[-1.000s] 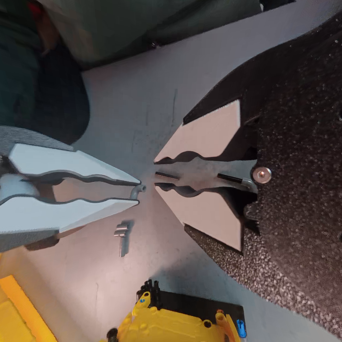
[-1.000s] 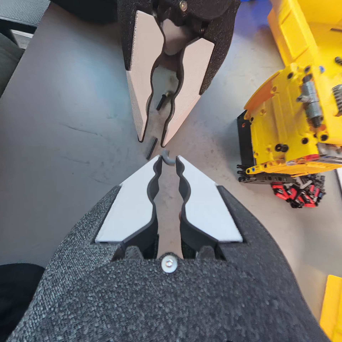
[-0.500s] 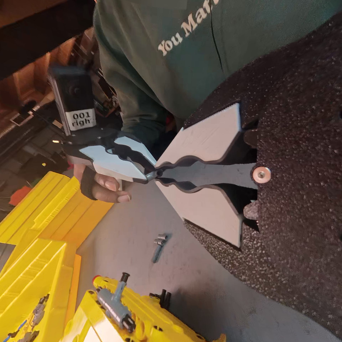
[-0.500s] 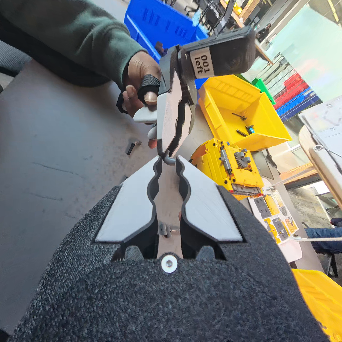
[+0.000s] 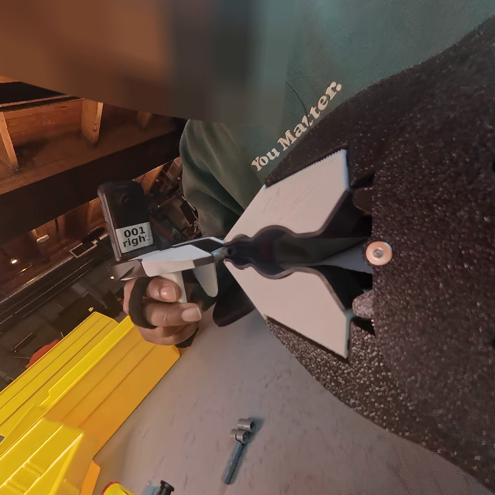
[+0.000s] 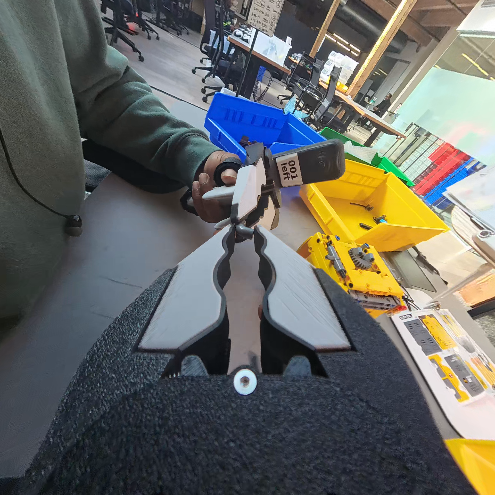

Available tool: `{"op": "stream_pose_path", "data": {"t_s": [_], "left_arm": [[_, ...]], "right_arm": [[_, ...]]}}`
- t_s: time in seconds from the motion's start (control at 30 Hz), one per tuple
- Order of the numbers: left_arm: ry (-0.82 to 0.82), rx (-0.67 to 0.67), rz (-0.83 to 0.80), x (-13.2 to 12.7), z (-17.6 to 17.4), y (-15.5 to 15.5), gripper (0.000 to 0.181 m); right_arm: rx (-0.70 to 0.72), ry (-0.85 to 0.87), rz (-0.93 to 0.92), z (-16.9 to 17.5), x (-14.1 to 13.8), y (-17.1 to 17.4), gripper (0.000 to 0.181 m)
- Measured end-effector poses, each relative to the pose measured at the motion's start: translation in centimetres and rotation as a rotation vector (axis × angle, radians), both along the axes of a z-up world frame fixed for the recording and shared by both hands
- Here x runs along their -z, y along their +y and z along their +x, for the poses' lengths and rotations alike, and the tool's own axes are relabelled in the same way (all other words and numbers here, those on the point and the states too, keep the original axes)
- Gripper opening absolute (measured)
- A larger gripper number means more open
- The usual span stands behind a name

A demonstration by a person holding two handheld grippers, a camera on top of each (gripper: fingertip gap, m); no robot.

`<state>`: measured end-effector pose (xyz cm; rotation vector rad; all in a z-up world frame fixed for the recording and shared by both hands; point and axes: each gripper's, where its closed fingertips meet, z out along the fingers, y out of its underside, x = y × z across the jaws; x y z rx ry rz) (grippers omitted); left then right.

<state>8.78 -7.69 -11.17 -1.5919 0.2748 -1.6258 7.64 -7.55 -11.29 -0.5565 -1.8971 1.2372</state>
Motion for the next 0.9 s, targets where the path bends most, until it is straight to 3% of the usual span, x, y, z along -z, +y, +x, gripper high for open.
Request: {"op": "stream_pose_path", "data": {"t_s": [0.17,0.27,0.4,0.47,0.6,0.9], "left_arm": [[0.194,-0.053,0.109,0.8,0.0,-0.1,0.015],[0.393,-0.090,0.202,2.0,-0.2,-0.3,0.015],[0.835,-0.108,0.197,7.9,-1.0,0.4,0.016],[0.974,-0.069,0.191,10.4,-1.1,0.2,0.018],[1.092,0.004,0.191,12.7,-0.9,-0.4,0.017],[1.208,-0.015,0.300,13.3,-1.1,0.0,0.006]], "right_arm": [[-0.048,-0.070,-0.130,0.2,0.6,0.5,0.013],[-0.088,-0.093,-0.277,0.5,-0.1,1.2,0.013],[-0.164,-0.144,-0.457,1.1,-0.7,2.1,0.013],[-0.161,-0.181,-0.472,0.9,0.1,2.5,0.013],[-0.122,-0.244,-0.457,0.5,1.8,3.2,0.013],[-0.053,-0.283,-0.410,0.8,2.7,3.6,0.014]]}}
